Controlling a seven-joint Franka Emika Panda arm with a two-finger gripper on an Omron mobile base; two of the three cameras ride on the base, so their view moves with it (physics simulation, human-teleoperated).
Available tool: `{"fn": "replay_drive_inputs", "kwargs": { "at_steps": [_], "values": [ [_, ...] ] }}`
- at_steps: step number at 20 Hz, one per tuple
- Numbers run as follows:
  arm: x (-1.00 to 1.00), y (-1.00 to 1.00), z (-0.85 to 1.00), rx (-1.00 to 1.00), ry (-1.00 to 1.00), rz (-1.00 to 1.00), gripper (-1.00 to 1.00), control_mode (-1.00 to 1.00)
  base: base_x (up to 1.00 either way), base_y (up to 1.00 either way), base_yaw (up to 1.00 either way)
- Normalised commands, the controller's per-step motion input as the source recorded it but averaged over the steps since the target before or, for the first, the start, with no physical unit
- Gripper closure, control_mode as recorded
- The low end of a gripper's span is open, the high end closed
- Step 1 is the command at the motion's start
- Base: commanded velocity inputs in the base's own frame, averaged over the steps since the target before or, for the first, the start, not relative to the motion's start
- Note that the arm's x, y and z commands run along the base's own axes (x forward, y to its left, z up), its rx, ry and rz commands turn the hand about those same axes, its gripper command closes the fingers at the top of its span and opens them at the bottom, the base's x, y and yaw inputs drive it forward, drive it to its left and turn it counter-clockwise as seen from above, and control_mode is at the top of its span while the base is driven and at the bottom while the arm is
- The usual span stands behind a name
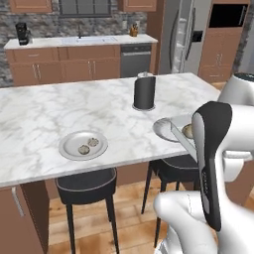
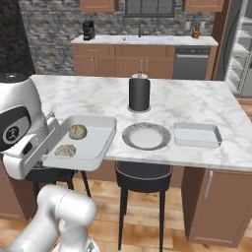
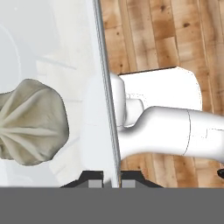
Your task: Place two dumplings into each of the tupperware containers and then place the containers in the fridge.
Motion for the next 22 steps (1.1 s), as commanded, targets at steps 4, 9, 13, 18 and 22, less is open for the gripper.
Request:
{"fn": "replay_drive_inputs", "kwargs": {
  "at_steps": [4,9,13,18,22],
  "values": [
    [0.0,0.0,0.0,0.0,0.0,0.0,1.0,1.0,0.09,-0.1,-0.26],
    [0.0,0.0,0.0,0.0,0.0,0.0,1.0,1.0,0.24,-0.68,-0.04],
    [0.0,0.0,0.0,0.0,0.0,0.0,1.0,1.0,0.23,-0.89,0.11],
    [0.0,0.0,0.0,0.0,0.0,0.0,1.0,1.0,0.14,-0.81,0.07],
    [0.0,0.0,0.0,0.0,0.0,0.0,1.0,1.0,0.04,-0.79,0.0]
  ]
}}
